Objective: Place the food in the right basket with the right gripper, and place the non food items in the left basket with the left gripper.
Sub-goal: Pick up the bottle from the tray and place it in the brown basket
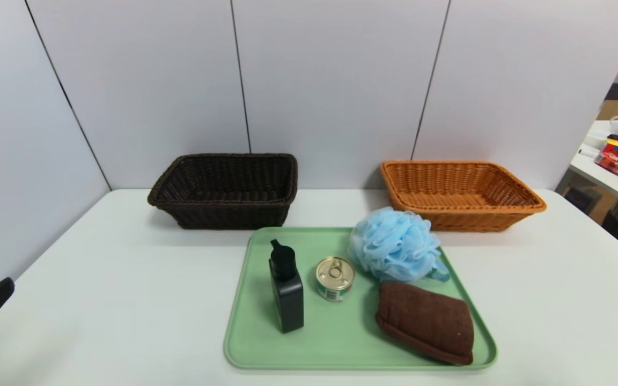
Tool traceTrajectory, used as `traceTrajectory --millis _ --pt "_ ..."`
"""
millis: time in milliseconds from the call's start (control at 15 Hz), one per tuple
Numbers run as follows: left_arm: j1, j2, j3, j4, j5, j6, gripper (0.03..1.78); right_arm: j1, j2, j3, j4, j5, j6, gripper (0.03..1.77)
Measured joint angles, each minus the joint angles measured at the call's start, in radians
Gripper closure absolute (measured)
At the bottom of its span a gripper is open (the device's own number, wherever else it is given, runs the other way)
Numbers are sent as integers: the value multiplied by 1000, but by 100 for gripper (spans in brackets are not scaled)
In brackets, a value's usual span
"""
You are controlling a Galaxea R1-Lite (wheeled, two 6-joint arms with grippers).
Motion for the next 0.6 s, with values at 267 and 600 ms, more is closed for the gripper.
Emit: traceTrajectory --millis 267,600 --pt "-9 115 15 -125 -7 2 12 21 107 -6 -6 14 -4 10" --pt "-97 239 126 -374 -8 3 12 103 158 56 -97 16 -7 10"
